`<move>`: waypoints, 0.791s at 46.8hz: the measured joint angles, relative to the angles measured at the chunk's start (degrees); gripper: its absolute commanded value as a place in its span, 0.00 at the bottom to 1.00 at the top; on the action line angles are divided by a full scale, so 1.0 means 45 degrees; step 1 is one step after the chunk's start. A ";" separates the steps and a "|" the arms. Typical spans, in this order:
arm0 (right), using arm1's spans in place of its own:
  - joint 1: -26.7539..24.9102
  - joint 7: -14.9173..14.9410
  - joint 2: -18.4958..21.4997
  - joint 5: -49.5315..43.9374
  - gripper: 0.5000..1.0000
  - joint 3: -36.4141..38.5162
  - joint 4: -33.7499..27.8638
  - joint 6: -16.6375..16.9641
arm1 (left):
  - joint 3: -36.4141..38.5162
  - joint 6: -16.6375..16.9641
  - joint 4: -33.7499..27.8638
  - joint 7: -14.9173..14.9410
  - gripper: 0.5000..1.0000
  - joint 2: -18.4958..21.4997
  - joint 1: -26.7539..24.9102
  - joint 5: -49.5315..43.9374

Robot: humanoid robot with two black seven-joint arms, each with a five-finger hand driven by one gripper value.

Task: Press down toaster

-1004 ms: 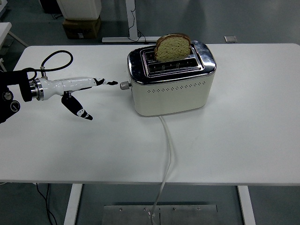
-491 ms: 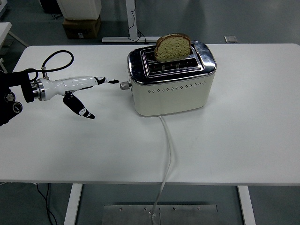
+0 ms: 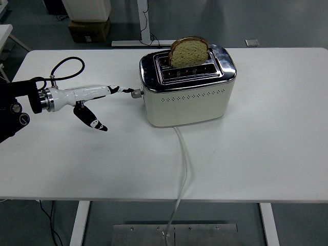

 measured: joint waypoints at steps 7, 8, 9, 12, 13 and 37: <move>0.0000 0.0000 0.0000 0.0000 1.00 0.0000 0.0000 0.0001 | 0.0001 0.0000 0.0033 0.0009 1.00 -0.0084 0.0013 -0.0011; 0.0001 0.0000 0.0000 0.0000 1.00 -0.0001 0.0001 0.0000 | 0.0002 0.0000 0.0062 0.0011 1.00 -0.0106 0.0016 -0.0016; 0.0001 0.0000 0.0000 0.0000 1.00 0.0000 0.0000 0.0000 | 0.0004 0.0000 0.0091 0.0013 1.00 -0.0122 0.0017 -0.0018; 0.0000 0.0000 0.0000 0.0000 1.00 0.0000 0.0000 0.0000 | 0.0013 0.0001 0.0193 0.0015 1.00 -0.0163 0.0099 -0.0023; 0.0001 0.0000 0.0000 0.0000 1.00 0.0000 0.0000 0.0000 | 0.0015 0.0005 0.0209 0.0016 1.00 -0.0199 0.0162 -0.0027; 0.0000 0.0000 0.0000 0.0000 1.00 0.0000 0.0000 0.0000 | 0.0019 0.0215 0.0683 0.0019 1.00 -0.0546 0.0616 -0.0085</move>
